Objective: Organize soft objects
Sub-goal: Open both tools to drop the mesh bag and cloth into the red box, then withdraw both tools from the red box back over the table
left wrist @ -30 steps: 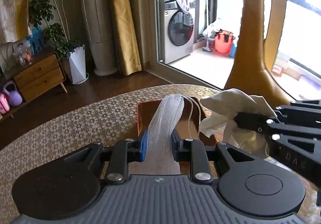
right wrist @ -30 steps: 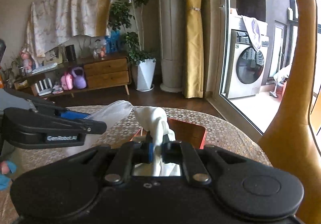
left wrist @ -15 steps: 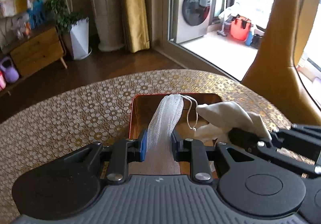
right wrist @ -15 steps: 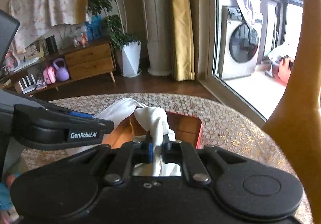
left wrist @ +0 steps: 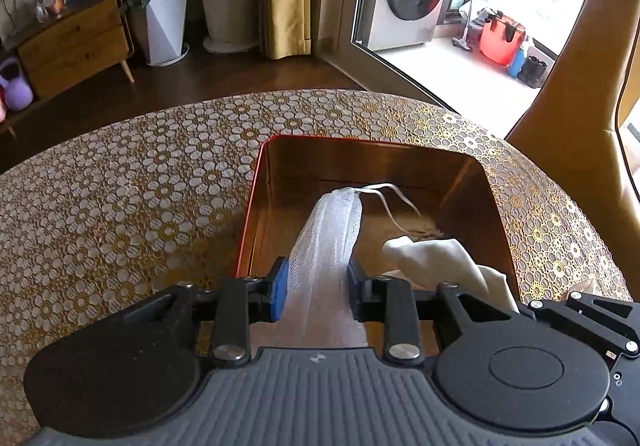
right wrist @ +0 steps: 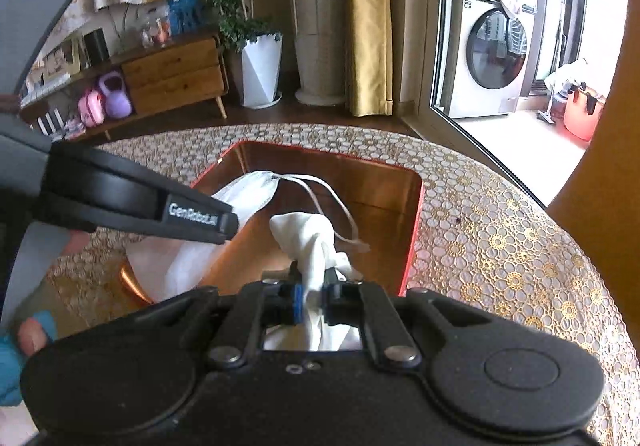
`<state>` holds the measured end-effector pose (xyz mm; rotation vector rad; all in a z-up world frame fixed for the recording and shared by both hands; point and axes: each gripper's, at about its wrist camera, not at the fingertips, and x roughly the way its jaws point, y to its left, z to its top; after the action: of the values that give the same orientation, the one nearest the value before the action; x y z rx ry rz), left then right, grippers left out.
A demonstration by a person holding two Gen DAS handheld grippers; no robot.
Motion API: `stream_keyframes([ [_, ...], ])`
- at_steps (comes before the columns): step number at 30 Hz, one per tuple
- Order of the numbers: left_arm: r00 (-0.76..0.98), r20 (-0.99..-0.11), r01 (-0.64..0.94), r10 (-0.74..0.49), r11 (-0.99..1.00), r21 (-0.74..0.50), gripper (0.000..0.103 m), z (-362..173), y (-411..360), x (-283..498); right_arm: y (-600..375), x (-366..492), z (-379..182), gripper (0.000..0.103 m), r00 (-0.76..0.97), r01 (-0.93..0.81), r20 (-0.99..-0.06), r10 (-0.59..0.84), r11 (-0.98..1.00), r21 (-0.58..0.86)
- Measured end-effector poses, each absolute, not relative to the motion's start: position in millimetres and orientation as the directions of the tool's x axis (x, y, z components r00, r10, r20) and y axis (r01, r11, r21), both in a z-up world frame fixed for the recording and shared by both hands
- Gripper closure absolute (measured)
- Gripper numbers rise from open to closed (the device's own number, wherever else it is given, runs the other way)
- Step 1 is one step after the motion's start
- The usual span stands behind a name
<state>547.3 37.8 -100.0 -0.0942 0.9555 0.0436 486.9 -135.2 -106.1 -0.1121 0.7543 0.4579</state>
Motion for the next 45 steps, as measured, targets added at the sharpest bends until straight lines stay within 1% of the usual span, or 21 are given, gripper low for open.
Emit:
stream_keyframes([
  [1, 0.576, -0.817, -0.080, -0.002, 0.995, -0.059, 0.064, -101, 38, 547, -134, 488, -106, 0.096, 0.632, -0.442, -0.686, 0.362, 0.895, 0.064],
  [2, 0.576, -0.818, -0.081, -0.002, 0.995, -0.059, 0.048, -102, 37, 547, -134, 488, -106, 0.096, 0.627, -0.448, -0.687, 0.366, 0.891, 0.065],
  [3, 0.579, -0.816, -0.079, -0.004, 0.995, -0.061, 0.040, -103, 37, 546, -133, 488, -106, 0.095, 0.627, -0.451, -0.688, 0.365, 0.891, 0.062],
  [7, 0.587, -0.809, -0.068, 0.001, 0.996, -0.049, 0.040, -105, 35, 544, -131, 488, -105, 0.095, 0.627, -0.465, -0.689, 0.362, 0.885, 0.042],
  [9, 0.587, -0.810, -0.072, 0.008, 0.996, -0.043, 0.040, -105, 34, 544, -128, 489, -105, 0.093, 0.631, -0.471, -0.692, 0.351, 0.882, 0.018],
  [12, 0.591, -0.807, -0.077, 0.021, 0.997, -0.031, 0.037, -103, 34, 541, -128, 488, -104, 0.084, 0.637, -0.478, -0.687, 0.349, 0.878, 0.003],
  [13, 0.593, -0.805, -0.076, 0.020, 0.997, -0.031, 0.037, -102, 33, 540, -129, 487, -103, 0.080, 0.644, -0.475, -0.683, 0.346, 0.880, -0.002],
  [14, 0.596, -0.803, -0.077, 0.020, 0.996, -0.032, 0.036, -101, 33, 538, -129, 486, -103, 0.072, 0.649, -0.471, -0.679, 0.344, 0.882, -0.004],
  [16, 0.603, -0.797, -0.084, 0.022, 0.996, -0.036, 0.036, -97, 34, 535, -132, 486, -101, 0.064, 0.647, -0.475, -0.676, 0.354, 0.880, 0.006],
  [17, 0.609, -0.793, -0.087, 0.023, 0.995, -0.038, 0.036, -94, 34, 533, -133, 485, -100, 0.061, 0.650, -0.475, -0.672, 0.356, 0.880, 0.006],
  [21, 0.629, -0.777, -0.089, 0.019, 0.995, -0.048, 0.036, -80, 35, 522, -141, 479, -90, 0.055, 0.659, -0.468, -0.657, 0.365, 0.884, 0.022],
  [23, 0.639, -0.769, -0.096, 0.021, 0.994, -0.053, 0.035, -71, 36, 514, -146, 475, -82, 0.048, 0.663, -0.460, -0.650, 0.371, 0.887, 0.037],
  [26, 0.654, -0.756, -0.106, 0.023, 0.993, -0.061, 0.032, -57, 37, 502, -155, 467, -72, 0.044, 0.665, -0.456, -0.645, 0.377, 0.889, 0.049],
  [29, 0.668, -0.744, -0.104, 0.029, 0.993, -0.054, 0.032, -42, 36, 486, -163, 454, -61, 0.042, 0.670, -0.447, -0.637, 0.381, 0.892, 0.063],
  [36, 0.698, -0.716, -0.097, 0.025, 0.993, -0.061, 0.032, -9, 35, 449, -177, 423, -33, 0.040, 0.687, -0.436, -0.618, 0.383, 0.897, 0.071],
  [38, 0.707, -0.707, -0.089, 0.021, 0.994, -0.059, 0.032, 0, 35, 437, -181, 414, -25, 0.033, 0.692, -0.432, -0.610, 0.385, 0.899, 0.077],
  [45, 0.723, -0.691, -0.050, -0.007, 0.997, -0.063, 0.032, 19, 31, 396, -191, 379, -4, 0.031, 0.701, -0.434, -0.593, 0.395, 0.897, 0.084],
])
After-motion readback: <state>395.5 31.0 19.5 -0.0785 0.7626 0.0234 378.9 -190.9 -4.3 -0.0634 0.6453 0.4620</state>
